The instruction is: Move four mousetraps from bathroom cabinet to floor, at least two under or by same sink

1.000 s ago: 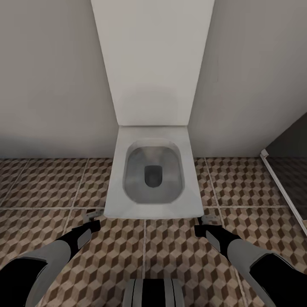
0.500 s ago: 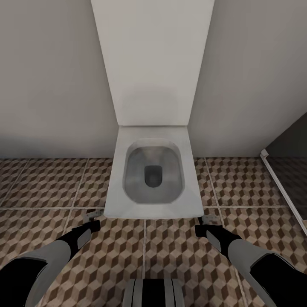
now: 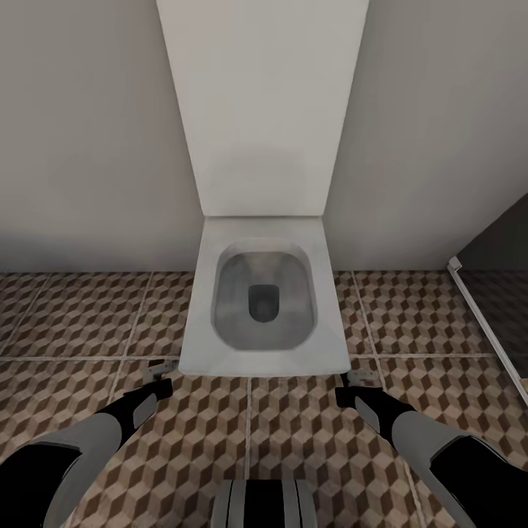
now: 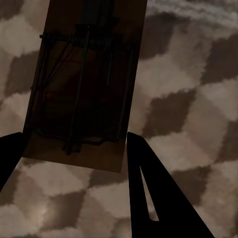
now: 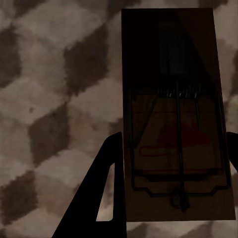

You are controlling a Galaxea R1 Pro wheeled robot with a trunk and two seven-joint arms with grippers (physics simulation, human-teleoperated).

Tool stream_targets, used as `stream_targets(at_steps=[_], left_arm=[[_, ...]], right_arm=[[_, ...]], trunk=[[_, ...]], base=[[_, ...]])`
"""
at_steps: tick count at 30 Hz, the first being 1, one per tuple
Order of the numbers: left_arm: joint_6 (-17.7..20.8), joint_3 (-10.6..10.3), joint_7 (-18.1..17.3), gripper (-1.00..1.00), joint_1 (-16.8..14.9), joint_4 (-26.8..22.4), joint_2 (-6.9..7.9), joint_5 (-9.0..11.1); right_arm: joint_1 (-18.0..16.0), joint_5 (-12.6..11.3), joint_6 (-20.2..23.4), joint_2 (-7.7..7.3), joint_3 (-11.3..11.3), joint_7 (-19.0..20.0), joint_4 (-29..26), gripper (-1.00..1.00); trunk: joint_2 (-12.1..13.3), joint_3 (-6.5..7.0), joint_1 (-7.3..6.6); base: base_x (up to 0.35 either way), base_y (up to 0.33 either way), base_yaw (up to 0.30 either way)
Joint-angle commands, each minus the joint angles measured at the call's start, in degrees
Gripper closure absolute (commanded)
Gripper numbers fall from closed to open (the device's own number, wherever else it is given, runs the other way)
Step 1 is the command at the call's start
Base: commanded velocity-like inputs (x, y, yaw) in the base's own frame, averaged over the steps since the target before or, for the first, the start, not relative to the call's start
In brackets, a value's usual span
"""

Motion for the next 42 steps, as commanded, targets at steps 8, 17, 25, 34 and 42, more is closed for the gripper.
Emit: stream_targets(at_steps=[8, 17, 25, 34, 42], left_arm=[[0.3, -0.5, 0.3, 1.0, 0.0, -0.1, -0.05, 0.3], [0.3, -0.5, 0.3, 1.0, 0.0, -0.1, -0.07, 0.3], [0.3, -0.6, 0.3, 1.0, 0.0, -0.1, -0.07, 0.3], [0.3, -0.6, 0.3, 1.0, 0.0, -0.1, -0.07, 0.3], [0.3, -0.6, 0.3, 1.0, 0.0, -0.1, -0.07, 0.3]], right_arm=[[0.0, -0.5, 0.3, -0.04, 0.5, -0.2, -0.2, 1.0], [0.0, -0.5, 0.3, -0.04, 0.5, -0.2, -0.2, 1.0], [0.0, -0.6, 0.3, -0.04, 0.5, -0.2, -0.1, 1.0], [0.1, -0.6, 0.3, -0.04, 0.5, -0.2, -0.1, 1.0], [0.1, -0.6, 0.3, -0.04, 0.5, -0.2, -0.1, 1.0]], trunk=[[0.0, -0.03, -0.01], [0.0, -0.03, -0.01], [0.0, -0.03, -0.01], [0.0, -0.03, -0.01], [0.0, -0.03, -0.01]], base=[[0.0, 0.0, 0.0], [0.0, 0.0, 0.0], [0.0, 0.0, 0.0], [0.0, 0.0, 0.0], [0.0, 0.0, 0.0]])
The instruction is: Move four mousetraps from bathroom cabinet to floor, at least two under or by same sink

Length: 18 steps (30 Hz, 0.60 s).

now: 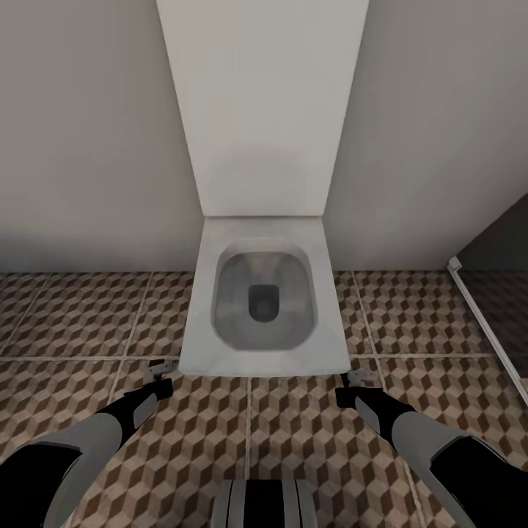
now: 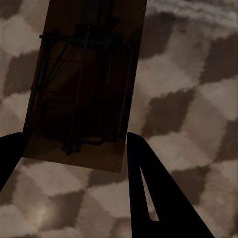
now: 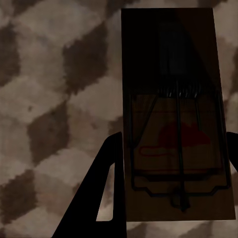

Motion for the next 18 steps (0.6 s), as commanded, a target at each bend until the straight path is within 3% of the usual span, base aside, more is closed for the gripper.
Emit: stream_targets(at_steps=[1, 18], left_arm=[[0.3, -0.5, 0.3, 1.0, 0.0, -0.1, 0.01, 0.3], [0.3, -0.5, 0.3, 1.0, 0.0, -0.1, 0.01, 0.3]], right_arm=[[0.0, -0.5, 0.4, -0.04, 0.5, -0.2, -0.2, 1.0], [0.1, -0.5, 0.1, -0.1, 0.4, -0.4, -0.2, 1.0]], trunk=[[0.0, -0.03, -0.01], [0.0, -0.03, -0.01]], base=[[0.0, 0.0, 0.0], [0.0, 0.0, 0.0]])
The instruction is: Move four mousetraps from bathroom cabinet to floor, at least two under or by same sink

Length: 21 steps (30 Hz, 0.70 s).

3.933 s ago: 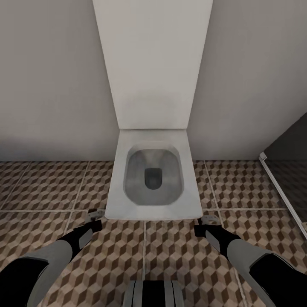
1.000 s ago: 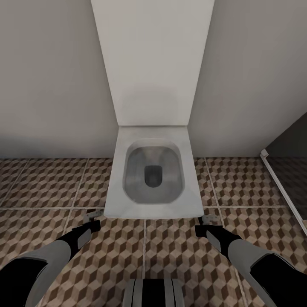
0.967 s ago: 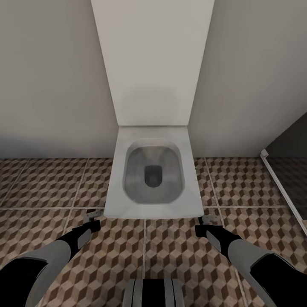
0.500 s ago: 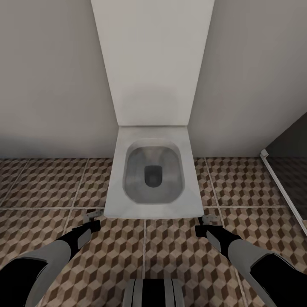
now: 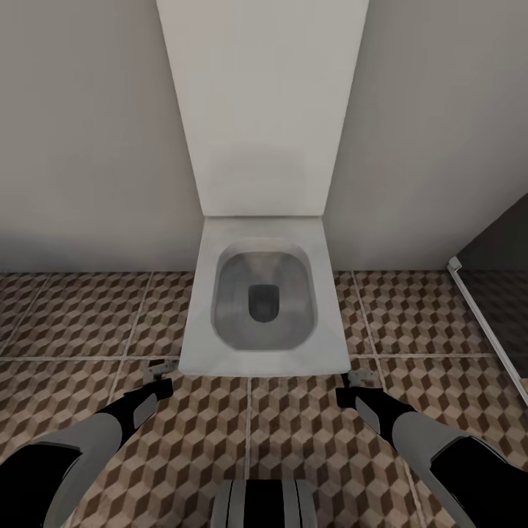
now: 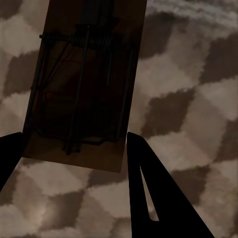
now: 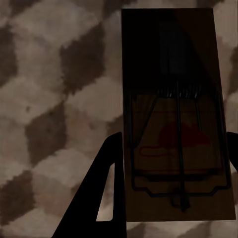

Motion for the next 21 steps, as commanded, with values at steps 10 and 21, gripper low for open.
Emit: stream_targets(at_steps=[10, 21], left_arm=[[0.3, -0.5, 0.3, 1.0, 0.0, -0.1, -0.05, 0.3], [0.3, -0.5, 0.3, 1.0, 0.0, -0.1, 0.01, 0.3]], right_arm=[[0.1, -0.5, -2.2, 0.0, 0.5, -0.5, -0.1, 1.0], [0.1, -0.5, -2.6, 0.01, 0.5, -0.6, -0.1, 1.0]], trunk=[[0.0, -0.03, -0.01], [0.0, -0.03, -0.01]], base=[[0.0, 0.0, 0.0], [0.0, 0.0, 0.0]])
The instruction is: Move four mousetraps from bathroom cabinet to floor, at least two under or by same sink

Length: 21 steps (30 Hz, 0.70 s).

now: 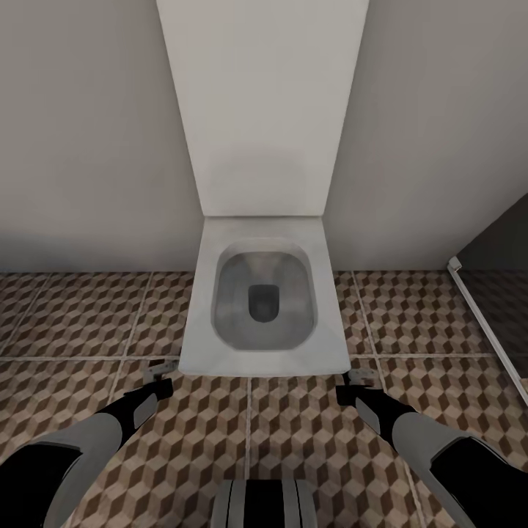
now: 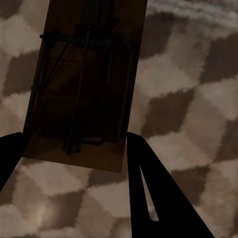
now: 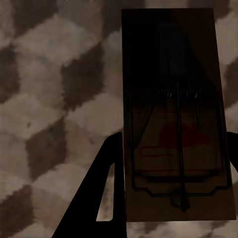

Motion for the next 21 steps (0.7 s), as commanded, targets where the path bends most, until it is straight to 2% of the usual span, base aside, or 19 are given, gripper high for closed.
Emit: stream_targets(at_steps=[1, 21], left_arm=[[0.3, -0.5, 0.3, 1.0, 0.0, -0.1, 0.01, 0.3], [0.3, -0.5, 0.3, 1.0, 0.0, -0.2, 0.02, 0.3]], right_arm=[[0.0, -0.5, 0.4, -0.04, 0.5, -0.3, -0.2, 1.0], [0.0, -0.5, 0.3, -0.11, 0.4, -0.3, -0.2, 1.0]], trunk=[[0.0, -0.03, -0.01], [0.0, -0.03, -0.01]], base=[[0.0, 0.0, 0.0], [0.0, 0.0, 0.0]])
